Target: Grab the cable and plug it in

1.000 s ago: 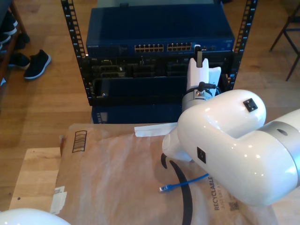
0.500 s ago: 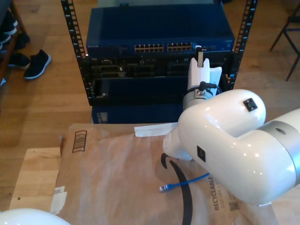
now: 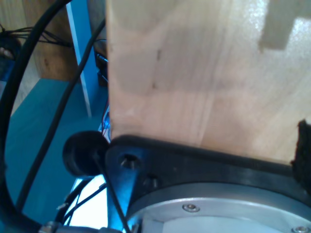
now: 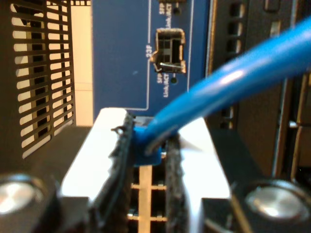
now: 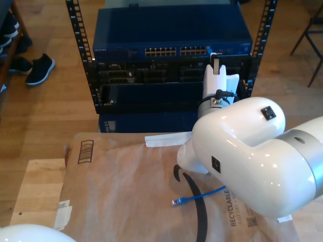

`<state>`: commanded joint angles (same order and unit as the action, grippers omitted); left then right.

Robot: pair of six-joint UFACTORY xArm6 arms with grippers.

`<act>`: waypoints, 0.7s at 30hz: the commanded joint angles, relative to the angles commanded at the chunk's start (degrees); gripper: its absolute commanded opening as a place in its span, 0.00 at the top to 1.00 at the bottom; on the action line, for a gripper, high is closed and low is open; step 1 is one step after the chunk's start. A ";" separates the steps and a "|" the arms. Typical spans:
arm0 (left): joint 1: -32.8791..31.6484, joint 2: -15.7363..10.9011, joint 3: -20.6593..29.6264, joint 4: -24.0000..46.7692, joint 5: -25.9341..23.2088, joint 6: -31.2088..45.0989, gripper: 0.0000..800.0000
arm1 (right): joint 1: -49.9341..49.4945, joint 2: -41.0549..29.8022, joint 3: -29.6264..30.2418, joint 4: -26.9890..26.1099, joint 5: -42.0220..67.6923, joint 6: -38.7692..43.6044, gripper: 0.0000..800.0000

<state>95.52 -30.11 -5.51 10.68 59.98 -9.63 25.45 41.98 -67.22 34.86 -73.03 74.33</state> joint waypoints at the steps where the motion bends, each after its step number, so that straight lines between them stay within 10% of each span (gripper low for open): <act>1: 0.00 0.00 -0.09 0.00 0.00 0.00 0.00 | 0.00 0.00 -0.35 -0.26 0.00 -0.09 0.96; 21: 0.00 0.00 0.00 0.00 0.00 0.00 0.00 | 0.09 0.62 -1.41 -0.18 -0.09 -0.09 1.00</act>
<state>95.52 -30.11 -5.51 10.68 59.98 -9.63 25.54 42.59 -68.63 34.68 -73.12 74.24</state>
